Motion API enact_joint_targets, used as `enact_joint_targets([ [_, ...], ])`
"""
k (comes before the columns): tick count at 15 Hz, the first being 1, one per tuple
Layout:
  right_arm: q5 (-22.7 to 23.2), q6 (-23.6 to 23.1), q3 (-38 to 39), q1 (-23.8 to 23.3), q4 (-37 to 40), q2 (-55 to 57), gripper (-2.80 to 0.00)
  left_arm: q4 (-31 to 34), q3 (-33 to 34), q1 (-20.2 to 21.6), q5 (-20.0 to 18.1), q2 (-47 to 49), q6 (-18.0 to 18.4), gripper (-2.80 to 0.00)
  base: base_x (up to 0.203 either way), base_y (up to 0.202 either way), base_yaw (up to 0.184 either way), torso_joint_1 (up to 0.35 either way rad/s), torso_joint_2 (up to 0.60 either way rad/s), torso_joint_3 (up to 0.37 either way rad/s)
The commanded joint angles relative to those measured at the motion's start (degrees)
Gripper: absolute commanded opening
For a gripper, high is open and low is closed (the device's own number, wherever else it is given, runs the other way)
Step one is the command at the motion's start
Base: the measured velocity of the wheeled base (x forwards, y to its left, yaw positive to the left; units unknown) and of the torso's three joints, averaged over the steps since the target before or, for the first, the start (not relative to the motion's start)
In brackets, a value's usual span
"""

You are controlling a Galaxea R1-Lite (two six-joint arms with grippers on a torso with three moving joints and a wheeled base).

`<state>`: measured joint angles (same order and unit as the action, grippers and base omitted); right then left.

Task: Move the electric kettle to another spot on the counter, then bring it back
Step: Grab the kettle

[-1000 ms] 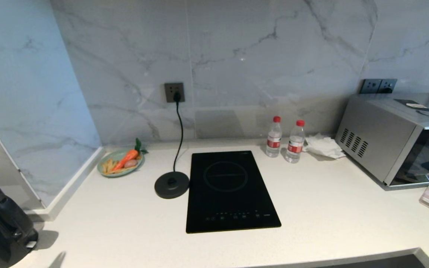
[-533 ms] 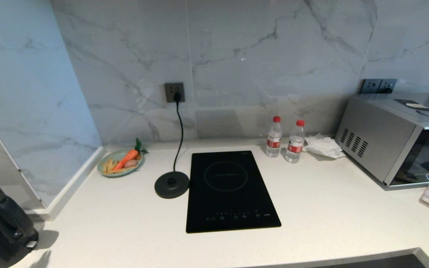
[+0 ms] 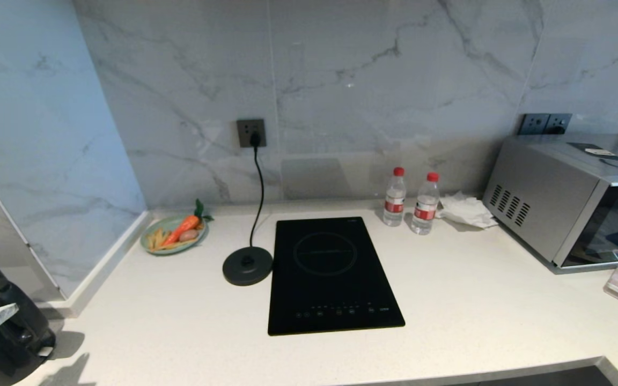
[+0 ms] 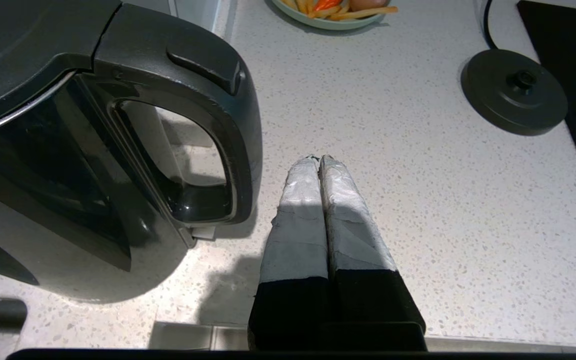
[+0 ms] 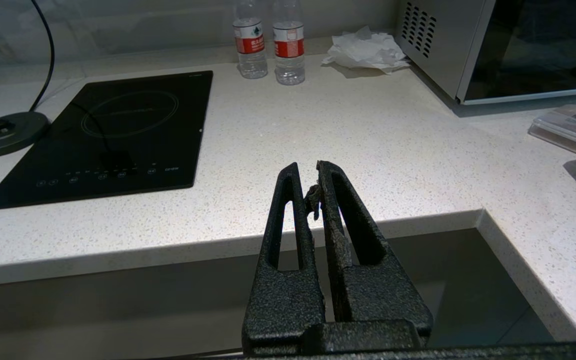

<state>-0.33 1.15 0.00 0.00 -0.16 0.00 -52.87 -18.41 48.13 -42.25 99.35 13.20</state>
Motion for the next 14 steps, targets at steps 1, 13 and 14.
enact_joint_targets([
  [1,0.0,0.0,0.0,0.0,0.0,0.0,-2.8,-1.8,-0.2,-0.1,-0.3,3.4,0.2,-2.8,0.0,0.0,0.0,0.0,0.0,0.0],
  [13,0.0,0.0,0.0,0.0,0.0,0.0,-2.8,-14.3,1.4,-0.4,0.1,12.4,0.1,0.0,0.0,0.0,0.0,0.0,0.0,0.0],
  [14,0.0,0.0,0.0,0.0,0.0,0.0,-2.8,-14.5,1.3,-0.4,0.1,13.0,0.0,0.0,0.0,0.0,0.0,0.0,0.0,0.0],
])
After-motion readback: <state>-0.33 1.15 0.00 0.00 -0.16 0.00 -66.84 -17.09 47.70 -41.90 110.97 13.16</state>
